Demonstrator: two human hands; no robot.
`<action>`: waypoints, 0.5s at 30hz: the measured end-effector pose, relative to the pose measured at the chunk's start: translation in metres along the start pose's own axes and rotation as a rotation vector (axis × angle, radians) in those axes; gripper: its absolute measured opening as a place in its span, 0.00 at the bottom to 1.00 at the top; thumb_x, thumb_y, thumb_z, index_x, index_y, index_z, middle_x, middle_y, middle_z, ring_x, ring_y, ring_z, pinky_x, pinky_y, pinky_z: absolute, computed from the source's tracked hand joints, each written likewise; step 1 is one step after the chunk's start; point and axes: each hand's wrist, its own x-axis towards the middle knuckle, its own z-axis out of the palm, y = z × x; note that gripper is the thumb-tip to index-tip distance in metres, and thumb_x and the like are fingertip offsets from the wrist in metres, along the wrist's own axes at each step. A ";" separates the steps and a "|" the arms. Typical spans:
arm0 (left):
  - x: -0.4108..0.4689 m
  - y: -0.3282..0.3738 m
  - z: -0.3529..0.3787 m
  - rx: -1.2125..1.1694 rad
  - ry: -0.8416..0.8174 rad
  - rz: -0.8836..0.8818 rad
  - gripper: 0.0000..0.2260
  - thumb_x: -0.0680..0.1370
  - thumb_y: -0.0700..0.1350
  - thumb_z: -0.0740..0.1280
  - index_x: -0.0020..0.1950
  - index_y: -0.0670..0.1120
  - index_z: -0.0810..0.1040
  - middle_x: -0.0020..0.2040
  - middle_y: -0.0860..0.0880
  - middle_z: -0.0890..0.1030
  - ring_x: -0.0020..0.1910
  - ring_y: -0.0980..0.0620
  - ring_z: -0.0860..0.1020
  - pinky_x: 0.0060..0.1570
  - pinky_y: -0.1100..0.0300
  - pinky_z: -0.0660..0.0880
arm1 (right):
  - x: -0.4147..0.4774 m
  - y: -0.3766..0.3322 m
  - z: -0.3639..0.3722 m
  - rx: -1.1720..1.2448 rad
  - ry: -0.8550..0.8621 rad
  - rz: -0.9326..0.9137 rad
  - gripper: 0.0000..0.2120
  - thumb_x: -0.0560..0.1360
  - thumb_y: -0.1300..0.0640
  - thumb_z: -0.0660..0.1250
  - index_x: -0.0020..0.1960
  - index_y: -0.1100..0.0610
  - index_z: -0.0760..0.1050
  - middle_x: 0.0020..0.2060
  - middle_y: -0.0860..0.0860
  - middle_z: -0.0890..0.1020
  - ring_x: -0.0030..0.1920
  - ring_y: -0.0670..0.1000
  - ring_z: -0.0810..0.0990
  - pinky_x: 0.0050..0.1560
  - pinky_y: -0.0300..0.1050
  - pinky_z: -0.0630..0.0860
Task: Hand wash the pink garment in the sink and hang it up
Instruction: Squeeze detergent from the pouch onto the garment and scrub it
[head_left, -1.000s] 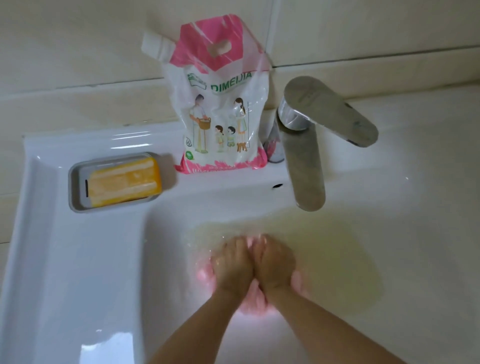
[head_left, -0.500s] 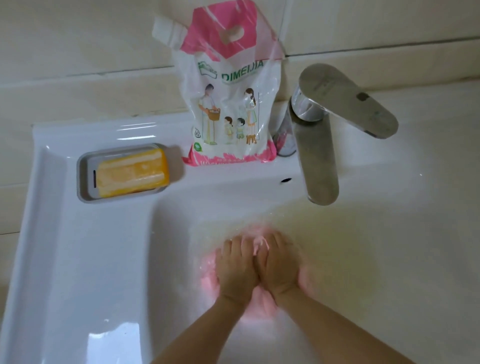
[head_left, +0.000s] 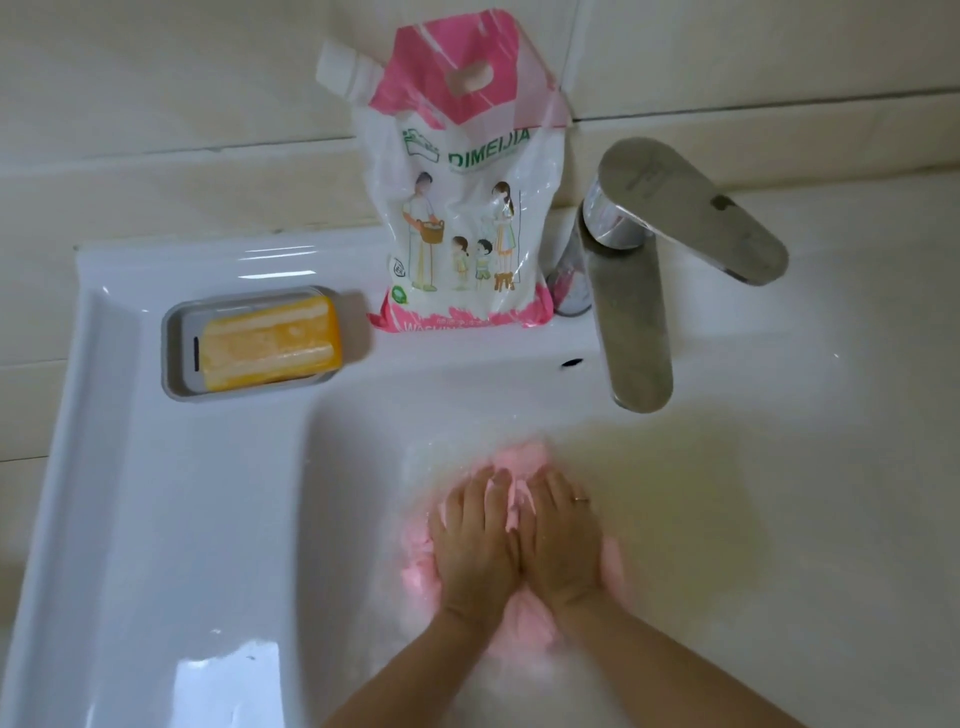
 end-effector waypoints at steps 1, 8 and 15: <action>0.005 -0.002 0.002 0.020 0.040 0.020 0.13 0.78 0.48 0.58 0.54 0.45 0.79 0.50 0.45 0.82 0.47 0.44 0.78 0.47 0.52 0.68 | 0.007 0.000 0.004 -0.053 0.031 0.026 0.15 0.71 0.55 0.55 0.41 0.59 0.80 0.39 0.56 0.82 0.36 0.56 0.81 0.44 0.48 0.71; 0.061 0.015 -0.024 0.006 -0.355 -0.287 0.21 0.77 0.53 0.46 0.43 0.47 0.76 0.33 0.50 0.79 0.32 0.49 0.78 0.32 0.59 0.74 | 0.050 -0.017 -0.022 0.294 -0.206 0.595 0.33 0.72 0.40 0.41 0.39 0.61 0.78 0.34 0.58 0.81 0.35 0.58 0.78 0.35 0.44 0.65; 0.031 0.011 -0.115 -0.970 -0.452 -0.322 0.24 0.66 0.54 0.60 0.62 0.52 0.72 0.52 0.55 0.80 0.53 0.53 0.79 0.52 0.62 0.75 | 0.017 -0.011 -0.083 1.123 -0.060 0.863 0.14 0.78 0.44 0.60 0.41 0.51 0.78 0.36 0.51 0.81 0.38 0.52 0.80 0.40 0.46 0.77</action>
